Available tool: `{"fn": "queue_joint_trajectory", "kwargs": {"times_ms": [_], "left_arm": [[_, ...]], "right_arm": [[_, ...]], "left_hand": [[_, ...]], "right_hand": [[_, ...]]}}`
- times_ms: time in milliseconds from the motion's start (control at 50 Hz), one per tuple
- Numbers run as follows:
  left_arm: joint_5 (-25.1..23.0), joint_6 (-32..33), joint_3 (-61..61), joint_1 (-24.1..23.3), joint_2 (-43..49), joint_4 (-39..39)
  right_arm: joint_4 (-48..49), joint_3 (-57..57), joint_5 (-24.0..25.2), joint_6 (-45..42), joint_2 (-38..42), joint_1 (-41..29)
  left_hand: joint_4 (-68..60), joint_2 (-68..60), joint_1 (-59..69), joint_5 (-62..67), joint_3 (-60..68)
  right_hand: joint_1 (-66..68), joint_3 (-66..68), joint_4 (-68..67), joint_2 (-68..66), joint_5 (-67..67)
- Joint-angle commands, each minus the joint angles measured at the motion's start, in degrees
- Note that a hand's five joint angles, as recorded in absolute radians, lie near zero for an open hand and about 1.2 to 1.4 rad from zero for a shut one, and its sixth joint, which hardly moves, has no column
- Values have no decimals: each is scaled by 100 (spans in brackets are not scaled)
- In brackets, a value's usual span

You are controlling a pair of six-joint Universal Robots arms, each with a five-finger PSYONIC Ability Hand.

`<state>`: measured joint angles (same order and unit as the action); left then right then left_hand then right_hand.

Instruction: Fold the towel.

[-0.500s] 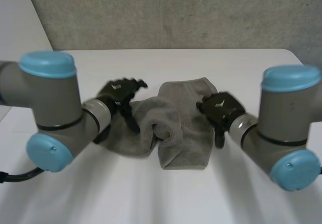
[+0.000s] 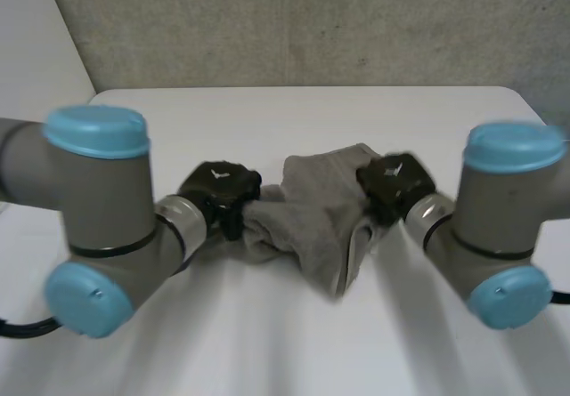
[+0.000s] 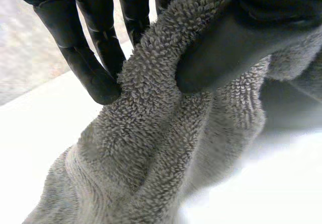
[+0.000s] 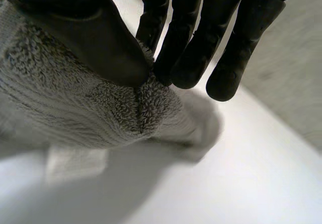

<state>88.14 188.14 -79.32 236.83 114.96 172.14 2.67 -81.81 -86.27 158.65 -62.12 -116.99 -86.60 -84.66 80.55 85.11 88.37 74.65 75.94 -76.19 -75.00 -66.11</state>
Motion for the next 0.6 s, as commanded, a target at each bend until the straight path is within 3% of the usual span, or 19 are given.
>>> {"fn": "queue_joint_trajectory", "kwargs": {"times_ms": [20, 60, 100, 300, 340, 360, 400, 460, 600], "left_arm": [[107, -621, -1441, -172, -1570, 82], [98, -639, -1859, -181, -1810, 197], [54, -630, -2620, -242, -2160, 556], [-394, -612, -3432, -357, -2346, 953], [-429, -621, -3388, -340, -2346, 944], [-438, -621, -3292, -331, -2364, 944], [-430, -621, -3187, -322, -2433, 944], [-438, -621, -2915, -296, -2618, 961], [-438, -612, -2175, -85, -2566, 1006]], "right_arm": [[-162, 156, 215, 96, -564, 326], [-232, 226, 268, 79, -564, 326], [-311, 297, 277, 79, -546, 326], [-610, 807, 128, 17, 368, 203], [-803, 877, -56, -79, 385, 159], [-804, 877, -57, -80, 385, 159], [-935, 912, -258, -106, 237, 150], [-962, 851, -294, -115, 69, 177], [-1006, 106, -206, -211, -1194, 291]], "left_hand": [[660, 466, -55, -1511, -837], [660, 466, -55, -1511, -837], [2330, 2136, -1725, -3182, -2507], [5500, 5305, -4894, -6351, -5677], [5552, 5358, -4947, -6404, -5729], [5586, 5392, -4981, -6437, -5763], [5720, 5525, -5114, -6571, -5897], [6107, 5912, -5501, -6958, -6283], [6091, 5897, -5486, -6942, -6268]], "right_hand": [[535, 406, -381, -500, -389], [535, 406, -381, -500, -389], [535, 406, -381, -500, -389], [535, 406, -381, -500, -389], [-4163, -4291, 4317, 4198, 4309], [-4186, -4314, 4340, 4221, 4332], [-6465, -6594, 6619, 6500, 6611], [-6465, -6594, 6619, 6500, 6611], [-6465, -6594, 6619, 6500, 6611]]}}
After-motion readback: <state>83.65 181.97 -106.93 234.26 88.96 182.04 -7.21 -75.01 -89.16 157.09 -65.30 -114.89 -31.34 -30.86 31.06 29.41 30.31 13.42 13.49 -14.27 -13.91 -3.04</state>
